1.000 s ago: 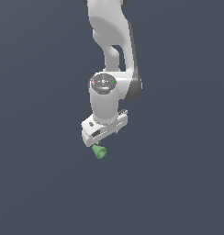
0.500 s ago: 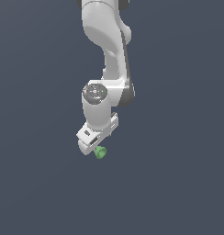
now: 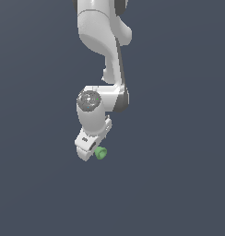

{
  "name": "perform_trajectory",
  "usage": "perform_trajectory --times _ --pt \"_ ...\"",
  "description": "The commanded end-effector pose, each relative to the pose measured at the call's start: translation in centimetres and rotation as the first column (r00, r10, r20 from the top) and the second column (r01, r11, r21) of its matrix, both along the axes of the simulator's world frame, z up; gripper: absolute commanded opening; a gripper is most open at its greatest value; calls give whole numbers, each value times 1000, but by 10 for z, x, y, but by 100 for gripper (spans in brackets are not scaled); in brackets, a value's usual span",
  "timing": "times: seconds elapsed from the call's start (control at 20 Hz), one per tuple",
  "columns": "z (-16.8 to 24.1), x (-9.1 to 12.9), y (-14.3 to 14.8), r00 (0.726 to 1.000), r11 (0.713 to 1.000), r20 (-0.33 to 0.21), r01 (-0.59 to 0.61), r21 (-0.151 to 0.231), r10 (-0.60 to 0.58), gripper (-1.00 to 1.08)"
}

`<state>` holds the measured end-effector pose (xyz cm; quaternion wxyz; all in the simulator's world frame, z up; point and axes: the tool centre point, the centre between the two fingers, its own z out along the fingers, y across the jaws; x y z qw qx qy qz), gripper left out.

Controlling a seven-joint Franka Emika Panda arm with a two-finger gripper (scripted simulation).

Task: Pick up the object and move it to a goal position.

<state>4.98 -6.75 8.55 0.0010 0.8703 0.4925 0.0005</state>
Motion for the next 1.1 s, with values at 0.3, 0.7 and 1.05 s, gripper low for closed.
perform_trajectory --times 0.3,0.7,1.05 --pt "-7 1 -7 998 998 -2 -68 1 68 100" --pt "-17 1 -7 998 998 -2 -67 1 67 100" --pt "-52 0 -7 998 998 -2 -70 1 70 100"
